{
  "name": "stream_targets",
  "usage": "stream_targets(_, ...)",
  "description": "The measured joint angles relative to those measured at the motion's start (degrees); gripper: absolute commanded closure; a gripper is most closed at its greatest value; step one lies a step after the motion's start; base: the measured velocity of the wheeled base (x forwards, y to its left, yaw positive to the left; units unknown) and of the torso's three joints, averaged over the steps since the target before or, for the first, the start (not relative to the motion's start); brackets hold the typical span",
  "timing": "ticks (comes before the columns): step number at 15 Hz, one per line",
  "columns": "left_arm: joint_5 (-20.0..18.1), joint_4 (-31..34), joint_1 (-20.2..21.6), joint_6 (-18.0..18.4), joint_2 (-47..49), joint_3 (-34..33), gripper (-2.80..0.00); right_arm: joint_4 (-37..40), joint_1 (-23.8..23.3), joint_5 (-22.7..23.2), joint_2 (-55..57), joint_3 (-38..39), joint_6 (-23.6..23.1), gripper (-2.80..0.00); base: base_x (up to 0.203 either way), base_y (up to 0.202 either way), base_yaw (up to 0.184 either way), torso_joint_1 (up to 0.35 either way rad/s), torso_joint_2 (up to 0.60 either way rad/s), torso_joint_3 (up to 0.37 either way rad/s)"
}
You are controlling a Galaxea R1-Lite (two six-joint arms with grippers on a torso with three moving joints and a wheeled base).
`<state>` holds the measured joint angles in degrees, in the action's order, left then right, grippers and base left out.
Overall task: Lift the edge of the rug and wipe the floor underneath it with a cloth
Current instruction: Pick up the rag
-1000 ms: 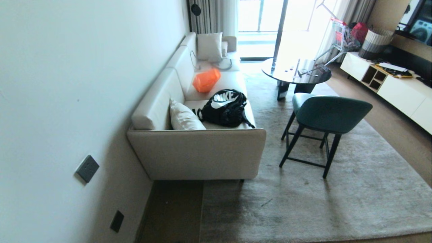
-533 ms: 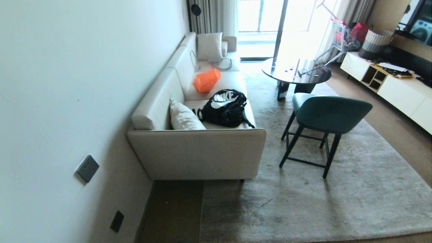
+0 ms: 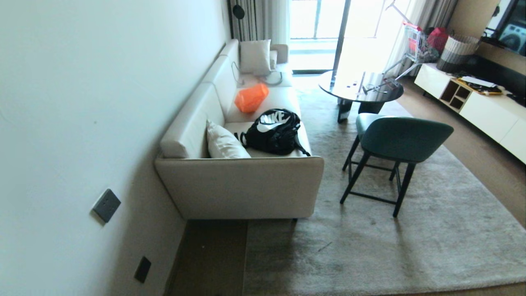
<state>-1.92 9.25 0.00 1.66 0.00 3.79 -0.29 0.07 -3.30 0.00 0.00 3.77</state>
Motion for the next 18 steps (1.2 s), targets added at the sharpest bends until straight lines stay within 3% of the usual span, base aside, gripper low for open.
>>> stream_targets(18, 0.0, 0.0, 0.0, 0.0, 0.0, 0.0, 0.0, 0.0, 0.0, 0.0, 0.0, 0.0, 0.1, 0.0, 0.0, 0.0, 0.0, 0.0, 0.0, 0.0)
